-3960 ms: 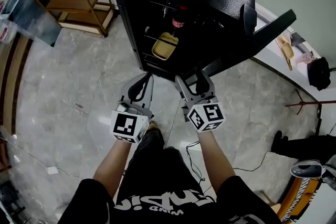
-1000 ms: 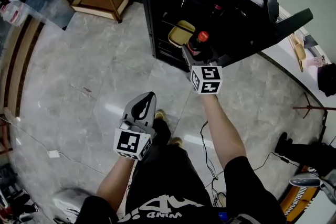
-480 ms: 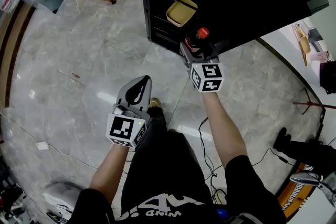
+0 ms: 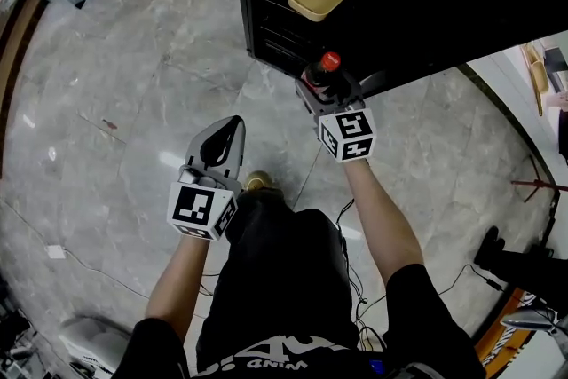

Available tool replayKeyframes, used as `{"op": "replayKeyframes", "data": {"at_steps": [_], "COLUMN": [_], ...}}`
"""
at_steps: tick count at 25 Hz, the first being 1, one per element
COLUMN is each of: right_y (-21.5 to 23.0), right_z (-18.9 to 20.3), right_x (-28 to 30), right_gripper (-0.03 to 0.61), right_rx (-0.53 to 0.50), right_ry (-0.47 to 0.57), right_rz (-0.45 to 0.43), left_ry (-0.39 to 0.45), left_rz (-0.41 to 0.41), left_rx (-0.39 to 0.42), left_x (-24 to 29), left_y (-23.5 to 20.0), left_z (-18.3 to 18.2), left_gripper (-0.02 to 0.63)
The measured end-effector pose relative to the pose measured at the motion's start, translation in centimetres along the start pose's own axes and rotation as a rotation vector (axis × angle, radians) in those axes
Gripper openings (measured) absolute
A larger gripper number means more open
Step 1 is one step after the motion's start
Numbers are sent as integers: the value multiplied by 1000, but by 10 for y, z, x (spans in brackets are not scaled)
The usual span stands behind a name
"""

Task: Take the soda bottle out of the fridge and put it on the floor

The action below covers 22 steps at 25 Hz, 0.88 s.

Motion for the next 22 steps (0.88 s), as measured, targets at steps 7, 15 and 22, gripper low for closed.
{"op": "replayKeyframes", "data": {"at_steps": [7, 15, 22], "right_y": [14, 18, 23], "right_z": [102, 209, 271], "right_x": [41, 72, 85], "right_gripper": [314, 314, 314], "right_rx": [-107, -168, -135], "right_ry": [-31, -67, -69], "right_rz": [-116, -238, -284], "left_ry": [-10, -31, -30], "left_rz": [29, 63, 86], "left_rx": [26, 27, 6], "left_x": [36, 63, 76], "left_y": [13, 29, 37], "left_z": [115, 236, 291], "left_gripper": [8, 8, 8]}}
Point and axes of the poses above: the fingertips, and each gripper's own axes: x forward along the fingers, y to its right, z out of its underside, the point moved 2 cm from there along -x, backward along the fingers, and after that the axes turned 15 degrees about x, right-handed, at the moved point
